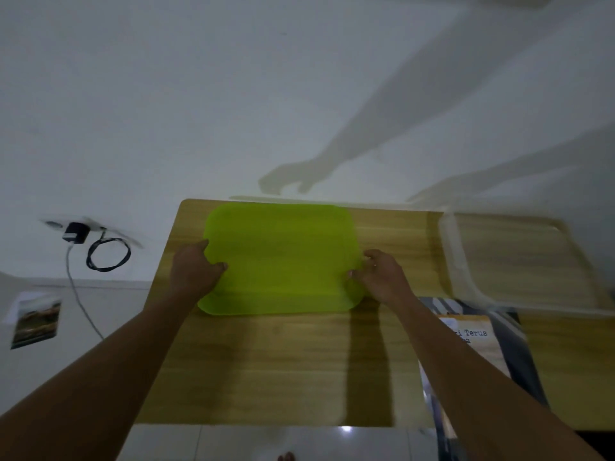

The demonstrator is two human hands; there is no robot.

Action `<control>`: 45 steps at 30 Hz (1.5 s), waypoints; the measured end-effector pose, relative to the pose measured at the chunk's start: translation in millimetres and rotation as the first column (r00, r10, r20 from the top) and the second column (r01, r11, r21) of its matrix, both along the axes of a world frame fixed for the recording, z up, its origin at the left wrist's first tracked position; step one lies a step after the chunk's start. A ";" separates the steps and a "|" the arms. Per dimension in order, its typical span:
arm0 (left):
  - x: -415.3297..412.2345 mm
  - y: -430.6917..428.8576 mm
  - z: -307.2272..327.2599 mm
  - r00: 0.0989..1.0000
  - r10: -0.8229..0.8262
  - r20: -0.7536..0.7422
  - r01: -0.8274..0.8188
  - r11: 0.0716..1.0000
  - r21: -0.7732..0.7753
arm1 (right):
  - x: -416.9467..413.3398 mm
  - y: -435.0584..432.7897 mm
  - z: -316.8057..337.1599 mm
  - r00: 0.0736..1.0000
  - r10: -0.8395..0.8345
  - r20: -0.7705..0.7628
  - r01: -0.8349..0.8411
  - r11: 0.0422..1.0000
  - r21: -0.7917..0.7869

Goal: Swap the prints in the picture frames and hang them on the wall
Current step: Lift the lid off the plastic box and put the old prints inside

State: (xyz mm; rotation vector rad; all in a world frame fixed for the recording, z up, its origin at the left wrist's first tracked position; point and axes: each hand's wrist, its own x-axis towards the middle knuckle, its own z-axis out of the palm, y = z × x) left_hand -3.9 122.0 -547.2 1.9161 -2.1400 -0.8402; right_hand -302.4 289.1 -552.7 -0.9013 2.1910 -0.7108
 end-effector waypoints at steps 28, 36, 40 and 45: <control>-238.9 359.4 -31.4 0.954 -0.299 -0.026 0.300 0.947 0.120 | -106.9 307.3 -5.1 0.977 0.019 -0.212 0.048 0.951 0.306; -251.7 370.7 -36.8 0.982 -0.130 -0.137 0.143 0.985 0.091 | -105.2 306.0 -12.7 0.975 -0.043 -0.219 0.092 0.971 0.218; -253.8 367.2 -33.5 0.982 -0.014 -0.189 0.042 0.989 0.145 | -107.3 305.3 -14.2 0.973 -0.070 -0.219 0.115 0.973 0.201; -251.9 360.0 -39.8 0.970 0.107 -0.219 -0.049 0.966 0.252 | -108.0 307.1 -18.5 0.971 -0.075 -0.228 0.118 0.976 0.183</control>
